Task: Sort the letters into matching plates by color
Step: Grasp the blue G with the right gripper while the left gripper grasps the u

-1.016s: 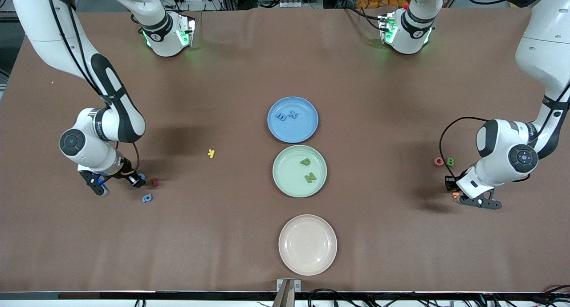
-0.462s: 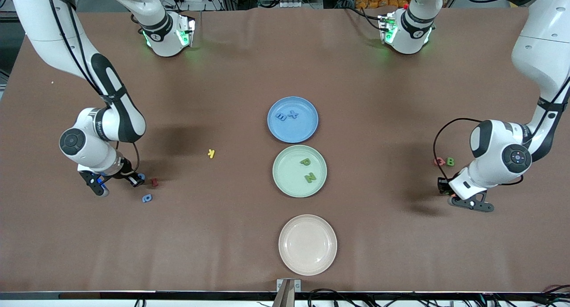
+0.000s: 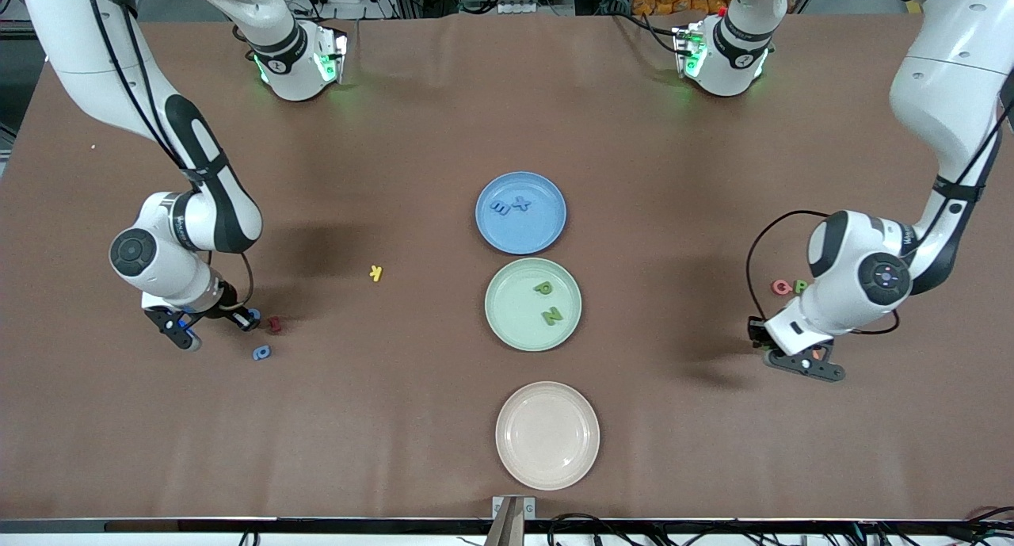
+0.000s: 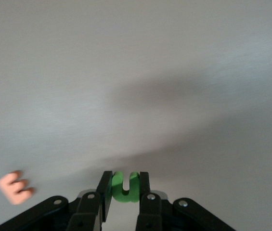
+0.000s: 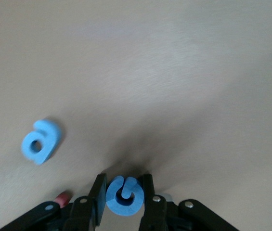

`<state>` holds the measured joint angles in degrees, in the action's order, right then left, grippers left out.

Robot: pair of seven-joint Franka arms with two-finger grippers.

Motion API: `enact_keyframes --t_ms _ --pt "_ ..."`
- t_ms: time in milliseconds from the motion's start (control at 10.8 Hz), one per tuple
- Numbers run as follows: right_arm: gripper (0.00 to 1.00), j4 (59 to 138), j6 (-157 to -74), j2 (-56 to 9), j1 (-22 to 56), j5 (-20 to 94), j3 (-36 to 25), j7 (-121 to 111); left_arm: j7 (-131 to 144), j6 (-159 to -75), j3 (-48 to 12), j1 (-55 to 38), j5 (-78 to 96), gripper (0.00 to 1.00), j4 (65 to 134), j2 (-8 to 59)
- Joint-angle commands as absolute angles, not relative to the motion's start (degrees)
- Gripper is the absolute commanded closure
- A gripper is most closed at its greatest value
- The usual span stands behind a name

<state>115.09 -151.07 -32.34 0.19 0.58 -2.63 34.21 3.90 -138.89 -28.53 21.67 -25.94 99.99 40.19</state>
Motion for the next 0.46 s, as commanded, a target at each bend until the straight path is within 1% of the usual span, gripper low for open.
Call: enact_keyframes --t_ms 0,92,369 --pt "0.76 115.22 -151.35 -30.59 0.97 -0.53 -0.97 27.96 14.91 -134.05 -28.21 15.49 -26.54 1.0 99.24 37.36" --pt "0.76 115.05 -151.17 -30.24 0.97 -0.7 -0.79 27.34 18.16 -132.21 -28.21 13.38 -26.54 1.0 98.27 37.27" --pt "0.76 114.79 -149.77 -29.27 0.97 -0.79 2.45 27.6 30.55 -128.59 -28.21 5.82 -26.46 1.0 95.37 37.61"
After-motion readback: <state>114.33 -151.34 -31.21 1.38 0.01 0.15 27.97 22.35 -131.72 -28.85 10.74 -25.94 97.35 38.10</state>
